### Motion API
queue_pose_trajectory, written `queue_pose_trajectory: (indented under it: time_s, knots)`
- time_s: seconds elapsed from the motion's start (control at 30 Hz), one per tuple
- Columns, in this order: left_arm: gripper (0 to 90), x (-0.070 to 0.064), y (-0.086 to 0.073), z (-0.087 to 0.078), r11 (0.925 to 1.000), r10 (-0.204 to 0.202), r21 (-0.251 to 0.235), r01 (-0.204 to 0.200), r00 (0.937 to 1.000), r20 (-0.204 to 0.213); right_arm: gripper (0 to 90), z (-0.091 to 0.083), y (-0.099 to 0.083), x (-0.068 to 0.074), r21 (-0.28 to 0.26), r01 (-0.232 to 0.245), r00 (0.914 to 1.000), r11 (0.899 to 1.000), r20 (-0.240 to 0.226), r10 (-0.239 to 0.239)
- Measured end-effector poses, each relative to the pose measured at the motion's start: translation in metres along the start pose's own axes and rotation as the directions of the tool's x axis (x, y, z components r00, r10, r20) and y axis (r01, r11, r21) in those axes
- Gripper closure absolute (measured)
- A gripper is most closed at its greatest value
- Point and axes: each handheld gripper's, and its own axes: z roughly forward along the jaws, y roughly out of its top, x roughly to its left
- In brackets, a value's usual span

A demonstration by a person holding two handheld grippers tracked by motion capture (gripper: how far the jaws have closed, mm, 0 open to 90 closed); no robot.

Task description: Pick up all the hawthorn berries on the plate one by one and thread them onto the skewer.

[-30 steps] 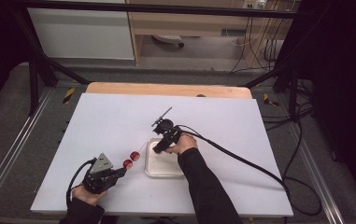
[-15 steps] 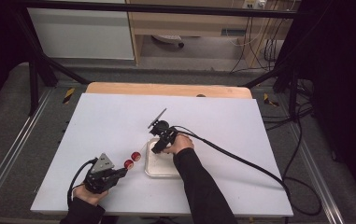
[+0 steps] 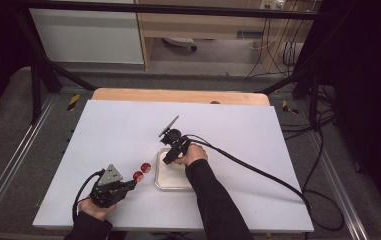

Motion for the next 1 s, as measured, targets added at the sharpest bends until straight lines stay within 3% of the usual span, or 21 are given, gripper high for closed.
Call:
queue_pose_trajectory:
  time_s: [0.23, 0.37, 0.5, 0.6, 0.67, 0.73, 0.9, 0.93, 0.97, 1.0]
  knots:
    - [87.9, -0.003, 0.001, -0.001, 1.0000, 0.006, -0.006, -0.006, 1.0000, -0.003, 61.7, -0.025, -0.006, 0.007, -0.034, 0.005, 0.9998, 0.999, 0.019, -0.004]
    - [87.9, -0.005, 0.002, -0.001, 0.9999, 0.009, -0.012, -0.009, 1.0000, -0.001, 61.7, -0.038, -0.016, 0.009, -0.080, -0.005, 0.9999, 0.997, 0.009, 0.006]
    - [87.9, -0.009, 0.003, 0.000, 0.9998, 0.015, -0.015, -0.015, 0.9999, 0.000, 61.8, -0.047, -0.031, 0.006, -0.138, -0.041, 0.9991, 0.990, -0.017, 0.039]
    - [88.0, -0.011, 0.003, 0.000, 0.9998, 0.011, -0.019, -0.011, 0.9999, 0.002, 61.8, -0.051, -0.043, 0.005, -0.196, -0.064, 0.9977, 0.979, -0.035, 0.058]
    - [87.9, -0.013, 0.004, 0.000, 0.9996, 0.006, -0.028, -0.005, 1.0000, 0.005, 61.8, -0.053, -0.051, 0.004, -0.253, -0.093, 0.9949, 0.963, -0.061, 0.080]
    - [87.9, -0.014, 0.004, 0.000, 0.9995, 0.004, -0.032, -0.004, 1.0000, 0.003, 61.8, -0.055, -0.060, 0.003, -0.321, -0.121, 0.9917, 0.939, -0.081, 0.100]
    - [87.9, -0.018, 0.005, 0.001, 0.9990, -0.014, -0.043, 0.014, 0.9999, 0.005, 61.9, -0.056, -0.082, 0.002, -0.483, -0.211, 0.9760, 0.850, -0.153, 0.155]
    - [87.9, -0.019, 0.005, 0.001, 0.9988, -0.015, -0.048, 0.015, 0.9999, 0.001, 61.9, -0.055, -0.086, 0.002, -0.508, -0.231, 0.9709, 0.830, -0.175, 0.163]
    - [87.9, -0.020, 0.005, 0.001, 0.9987, -0.016, -0.048, 0.016, 0.9999, 0.000, 61.9, -0.054, -0.091, 0.003, -0.542, -0.262, 0.9627, 0.798, -0.205, 0.176]
    - [87.9, -0.021, 0.006, 0.002, 0.9986, -0.020, -0.048, 0.020, 0.9998, -0.001, 61.9, -0.054, -0.094, 0.003, -0.562, -0.275, 0.9586, 0.780, -0.222, 0.179]
